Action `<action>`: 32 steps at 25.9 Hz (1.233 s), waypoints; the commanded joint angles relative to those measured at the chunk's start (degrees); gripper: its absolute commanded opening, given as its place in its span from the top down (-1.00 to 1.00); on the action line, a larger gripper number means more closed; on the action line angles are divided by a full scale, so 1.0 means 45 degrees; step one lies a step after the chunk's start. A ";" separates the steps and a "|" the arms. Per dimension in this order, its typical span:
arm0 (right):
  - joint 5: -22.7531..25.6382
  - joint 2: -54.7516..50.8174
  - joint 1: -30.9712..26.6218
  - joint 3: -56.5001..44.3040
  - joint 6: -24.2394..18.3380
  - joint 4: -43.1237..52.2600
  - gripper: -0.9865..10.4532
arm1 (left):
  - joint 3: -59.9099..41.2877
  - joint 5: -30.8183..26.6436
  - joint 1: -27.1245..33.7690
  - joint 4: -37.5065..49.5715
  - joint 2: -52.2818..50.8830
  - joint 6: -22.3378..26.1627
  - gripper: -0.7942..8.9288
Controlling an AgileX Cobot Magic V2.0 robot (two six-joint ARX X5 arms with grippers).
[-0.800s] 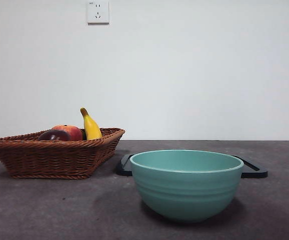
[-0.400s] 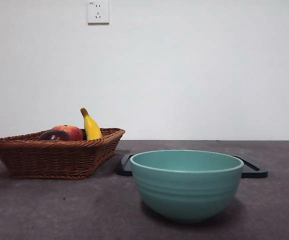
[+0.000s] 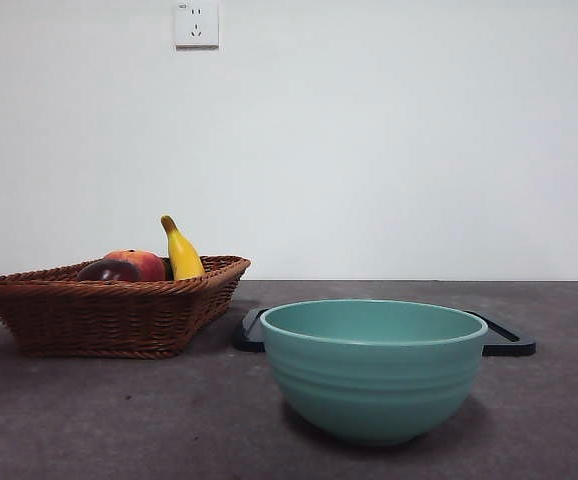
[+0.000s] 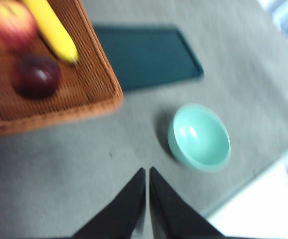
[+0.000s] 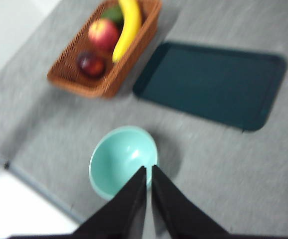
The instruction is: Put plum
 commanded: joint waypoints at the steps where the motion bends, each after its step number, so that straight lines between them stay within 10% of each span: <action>1: -0.0049 0.0369 0.0461 0.0350 -0.0967 -0.0631 0.82 | 0.0359 0.0092 -0.0189 -0.0219 0.0068 0.0816 0.82; 8: -0.0005 0.0753 0.1248 0.0350 -0.1146 -0.1059 0.82 | 0.0359 0.0083 -0.0253 -0.0160 0.0053 0.0806 0.76; 15: -0.0005 0.0748 0.1248 0.0350 -0.1035 -0.1059 0.07 | 0.0359 0.0078 -0.0253 -0.0141 0.0053 0.0801 -0.11; 32: -0.0005 0.0748 0.1248 0.0350 -0.0947 -0.1025 0.07 | 0.0374 -0.0991 -0.0515 0.2157 0.1316 -0.0039 -0.12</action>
